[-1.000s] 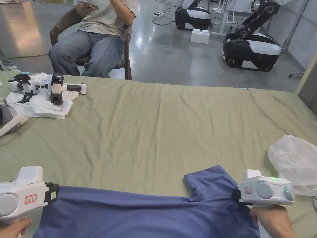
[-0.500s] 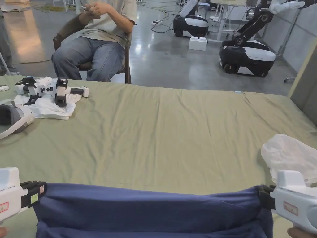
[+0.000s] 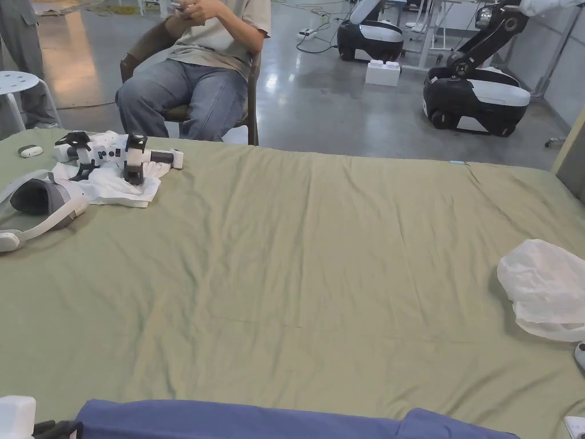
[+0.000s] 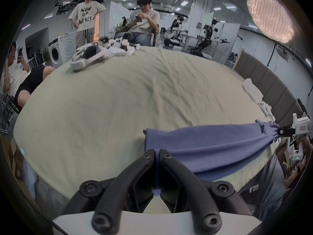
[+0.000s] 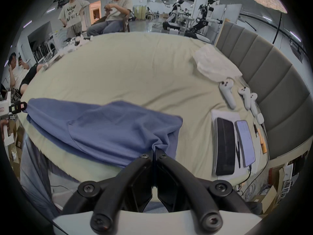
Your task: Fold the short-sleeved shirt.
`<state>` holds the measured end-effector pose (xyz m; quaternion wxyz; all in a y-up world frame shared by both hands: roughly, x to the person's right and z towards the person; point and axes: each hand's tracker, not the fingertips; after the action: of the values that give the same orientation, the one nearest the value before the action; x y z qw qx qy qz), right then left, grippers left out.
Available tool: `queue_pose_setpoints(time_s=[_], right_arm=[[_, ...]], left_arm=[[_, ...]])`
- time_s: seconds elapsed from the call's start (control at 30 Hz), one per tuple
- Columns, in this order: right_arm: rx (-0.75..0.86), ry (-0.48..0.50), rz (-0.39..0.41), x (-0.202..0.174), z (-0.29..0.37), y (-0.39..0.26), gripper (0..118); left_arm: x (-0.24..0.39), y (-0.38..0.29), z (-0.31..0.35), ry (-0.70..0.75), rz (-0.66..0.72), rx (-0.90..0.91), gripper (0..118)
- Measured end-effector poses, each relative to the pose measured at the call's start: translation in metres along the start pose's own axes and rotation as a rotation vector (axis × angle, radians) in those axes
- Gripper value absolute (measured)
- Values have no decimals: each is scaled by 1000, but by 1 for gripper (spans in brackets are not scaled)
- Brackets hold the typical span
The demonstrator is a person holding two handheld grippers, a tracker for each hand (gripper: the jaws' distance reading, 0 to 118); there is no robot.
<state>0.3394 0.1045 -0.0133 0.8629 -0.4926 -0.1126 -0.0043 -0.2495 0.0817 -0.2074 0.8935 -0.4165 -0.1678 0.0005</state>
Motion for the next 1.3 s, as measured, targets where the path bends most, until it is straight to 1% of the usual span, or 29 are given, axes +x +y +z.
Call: queue_pose_setpoints(time_s=[0.1,0.17,0.2,0.23,0.27,0.33,0.37,0.4,0.43,0.47,0.5,0.63,0.73,0.8,0.83,0.9,0.93,0.97,1.0,1.07,1.1,1.17,1.2,1.23,1.27,1.3], right_arm=[[-23,-2,-11,-3,-14,-7,0],[-29,-9,-8,-4,-26,-10,0],[-36,-10,-6,-6,-31,-11,1],[-41,-12,-8,-6,-35,-12,2],[-47,-13,-10,-8,-38,-12,5],[-60,-27,-7,-12,-40,-13,38],[-63,-84,15,-14,-36,-11,52],[-54,-112,27,-16,-32,-11,67],[-34,-124,31,-16,-25,-8,72],[-9,-137,25,-16,-18,-5,74],[29,-147,1,-16,-8,1,74],[200,-141,-69,-27,22,29,74],[365,-137,-87,-44,32,53,74],[451,-122,-96,-56,33,69,74],[494,-107,-114,-63,33,79,74],[558,-84,-126,-77,35,96,73],[596,-77,-128,-85,35,104,71],[643,-75,-131,-92,37,110,67],[686,-73,-146,-99,40,117,58],[760,-67,-156,-112,46,129,44],[808,-61,-161,-118,51,134,38],[868,-73,-147,-127,58,141,31],[897,-99,-136,-133,62,145,18],[918,-108,-136,-136,65,147,8],[937,-109,-140,-138,68,149,6],[953,-111,-144,-141,70,151,4]], left_arm=[[2,-10,-7,10,-9,-39,3],[8,-13,-17,44,-53,-75,3],[0,-23,-28,47,-62,-82,3],[-2,-26,-35,52,-68,-88,6],[-1,-27,-40,64,-72,-95,10],[0,-25,-41,74,-71,-95,17],[1,-22,-40,82,-65,-88,22],[1,-19,-38,90,-61,-78,36],[3,-15,-35,99,-61,-60,51],[5,-14,-33,107,-62,-34,68],[8,-9,-30,111,-65,12,74],[30,19,-18,90,-71,133,73],[53,42,-14,92,-86,228,73],[70,57,-12,121,-127,312,73],[79,65,-10,147,-138,360,73],[97,79,-4,173,-135,443,73],[103,86,1,172,-124,488,73],[109,92,5,179,-116,527,72],[116,99,9,183,-109,568,71],[126,107,19,192,-103,642,64],[131,111,25,190,-114,682,54],[139,118,32,221,-114,725,39],[142,121,37,234,-112,757,27],[144,123,40,239,-115,769,18],[146,126,42,240,-121,776,7],[147,128,44,246,-125,795,0]])
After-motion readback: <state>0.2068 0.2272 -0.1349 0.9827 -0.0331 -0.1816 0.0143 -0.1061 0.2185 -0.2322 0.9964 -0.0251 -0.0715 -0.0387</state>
